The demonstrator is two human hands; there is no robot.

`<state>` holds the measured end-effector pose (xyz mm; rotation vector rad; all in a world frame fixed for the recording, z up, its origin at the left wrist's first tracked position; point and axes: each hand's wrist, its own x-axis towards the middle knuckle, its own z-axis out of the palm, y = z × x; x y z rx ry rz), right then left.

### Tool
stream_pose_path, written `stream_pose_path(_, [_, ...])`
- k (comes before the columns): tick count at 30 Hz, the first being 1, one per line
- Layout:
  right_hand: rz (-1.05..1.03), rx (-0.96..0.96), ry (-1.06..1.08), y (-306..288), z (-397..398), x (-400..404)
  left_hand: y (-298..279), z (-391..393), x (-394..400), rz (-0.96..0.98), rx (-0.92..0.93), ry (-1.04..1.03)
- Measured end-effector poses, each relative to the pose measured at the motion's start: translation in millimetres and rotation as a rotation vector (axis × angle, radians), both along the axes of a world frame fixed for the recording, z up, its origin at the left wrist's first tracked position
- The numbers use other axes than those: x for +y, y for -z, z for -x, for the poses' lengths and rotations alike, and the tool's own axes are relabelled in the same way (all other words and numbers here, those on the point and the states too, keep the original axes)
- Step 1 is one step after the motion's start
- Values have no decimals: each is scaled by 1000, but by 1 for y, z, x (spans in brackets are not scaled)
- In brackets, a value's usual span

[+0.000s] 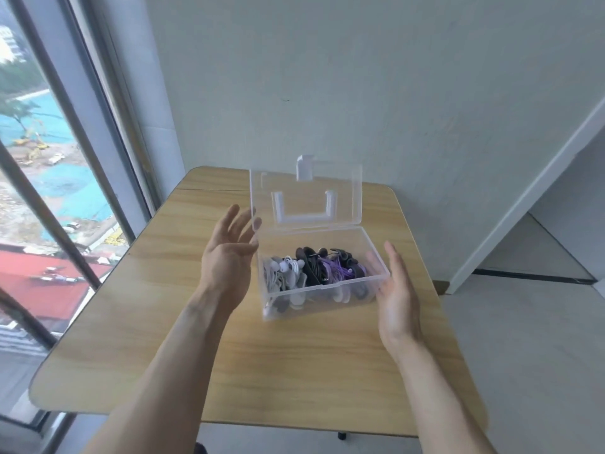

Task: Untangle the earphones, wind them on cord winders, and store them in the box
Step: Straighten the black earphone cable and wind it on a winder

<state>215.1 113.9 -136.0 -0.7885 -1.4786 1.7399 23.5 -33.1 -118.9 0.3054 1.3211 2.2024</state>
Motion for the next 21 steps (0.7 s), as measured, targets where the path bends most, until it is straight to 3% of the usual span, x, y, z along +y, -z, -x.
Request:
stream_pose_path(5, [269, 199, -62, -9, -11, 7, -9, 5, -14, -48, -4, 50])
stream_pose_path(8, [241, 168, -23, -12, -14, 7, -23, -1, -22, 154, 260, -1])
stream_pose_path(10, [-29, 84, 115, -16, -12, 1, -26, -10, -27, 354, 524, 2])
stream_pose_path(12, [-520, 15, 328, -20, -13, -4, -20, -19, -31, 521, 767, 51])
stream_pose_path(14, [-963, 18, 365, -25, -13, -9, -18, -28, -36, 590, 809, 98])
stream_pose_path(15, [-1074, 17, 321, -29, -10, -13, -17, -31, -36, 598, 767, 131])
stream_pose_path(21, [-1107, -347, -170, -20, -1, -39, -13, -28, -36, 574, 676, 168])
